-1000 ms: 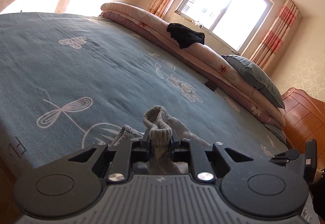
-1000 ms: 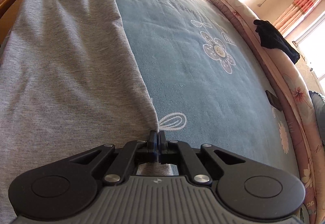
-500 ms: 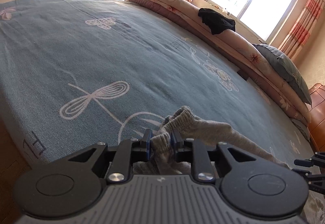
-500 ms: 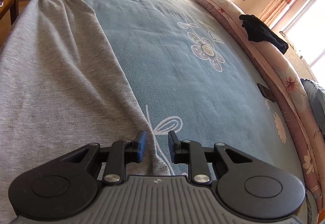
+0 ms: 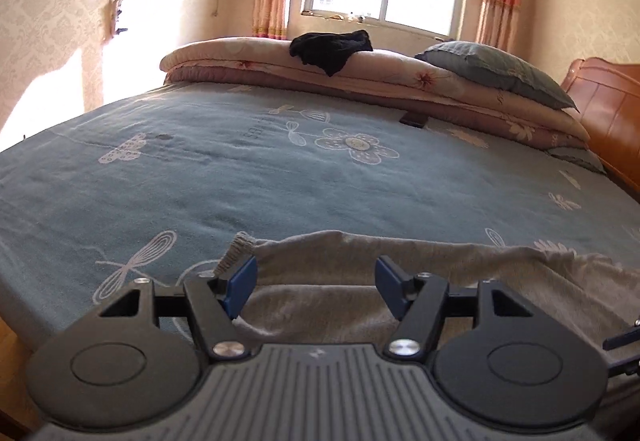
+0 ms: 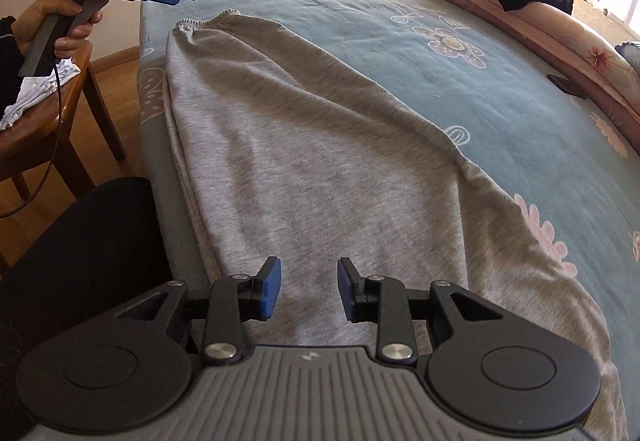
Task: Fold clothes
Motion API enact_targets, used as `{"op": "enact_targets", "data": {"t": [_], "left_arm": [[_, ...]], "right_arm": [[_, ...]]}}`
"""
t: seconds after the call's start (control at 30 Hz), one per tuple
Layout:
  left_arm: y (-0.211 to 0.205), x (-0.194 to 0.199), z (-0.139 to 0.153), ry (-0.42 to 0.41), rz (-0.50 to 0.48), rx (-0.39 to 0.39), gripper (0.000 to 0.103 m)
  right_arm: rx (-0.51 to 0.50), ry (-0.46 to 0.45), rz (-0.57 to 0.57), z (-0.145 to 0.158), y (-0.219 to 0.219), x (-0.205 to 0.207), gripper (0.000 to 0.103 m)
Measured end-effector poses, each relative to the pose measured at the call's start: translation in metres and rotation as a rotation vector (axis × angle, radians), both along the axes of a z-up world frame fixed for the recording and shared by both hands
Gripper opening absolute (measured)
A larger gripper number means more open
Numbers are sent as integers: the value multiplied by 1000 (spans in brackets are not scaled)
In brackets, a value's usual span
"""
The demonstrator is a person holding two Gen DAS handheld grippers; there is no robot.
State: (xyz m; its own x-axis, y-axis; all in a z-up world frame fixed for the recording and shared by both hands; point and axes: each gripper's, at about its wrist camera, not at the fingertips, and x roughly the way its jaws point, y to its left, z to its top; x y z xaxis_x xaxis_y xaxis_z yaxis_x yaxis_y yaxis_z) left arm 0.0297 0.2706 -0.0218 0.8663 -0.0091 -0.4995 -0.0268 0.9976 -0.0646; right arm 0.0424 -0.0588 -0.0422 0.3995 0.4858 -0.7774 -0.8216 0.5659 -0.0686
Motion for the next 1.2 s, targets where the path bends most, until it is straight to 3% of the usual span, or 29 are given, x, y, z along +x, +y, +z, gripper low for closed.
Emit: {"op": "enact_targets", "data": {"t": [0.03, 0.13, 0.23, 0.33, 0.57, 0.6, 0.67, 0.8, 0.9, 1.0, 1.07, 1.2], "left_arm": [[-22, 1, -4, 1, -70, 73, 67], [-67, 2, -18, 34, -226, 178, 67], [-92, -3, -26, 45, -328, 213, 67], [-101, -6, -32, 77, -369, 207, 69], [-91, -11, -36, 120, -359, 154, 72], [-90, -11, -36, 120, -360, 151, 73], [-89, -13, -35, 111, -356, 151, 74], [-89, -16, -27, 70, -353, 144, 74], [-90, -14, -26, 57, -362, 136, 81], [-91, -6, -32, 68, -337, 143, 81], [-87, 1, -36, 74, -331, 104, 81], [-74, 19, -49, 134, -304, -13, 82]], "right_arm": [[6, -6, -9, 0, -1, -4, 35], [15, -34, -13, -1, -2, -15, 35], [13, -74, 26, -2, 5, -21, 35], [4, -97, 87, -6, 16, -24, 35], [-65, -139, 220, -26, 43, -26, 32], [-57, -133, 219, -25, 42, -25, 21], [-60, -98, 196, -25, 44, -20, 6], [-1, 16, 162, -17, 42, -12, 4], [45, 80, 156, -15, 38, -8, 4], [51, 122, 130, -20, 36, -3, 11], [101, 126, 129, -12, 34, -6, 14], [171, 77, 65, 9, 27, -5, 38]]}}
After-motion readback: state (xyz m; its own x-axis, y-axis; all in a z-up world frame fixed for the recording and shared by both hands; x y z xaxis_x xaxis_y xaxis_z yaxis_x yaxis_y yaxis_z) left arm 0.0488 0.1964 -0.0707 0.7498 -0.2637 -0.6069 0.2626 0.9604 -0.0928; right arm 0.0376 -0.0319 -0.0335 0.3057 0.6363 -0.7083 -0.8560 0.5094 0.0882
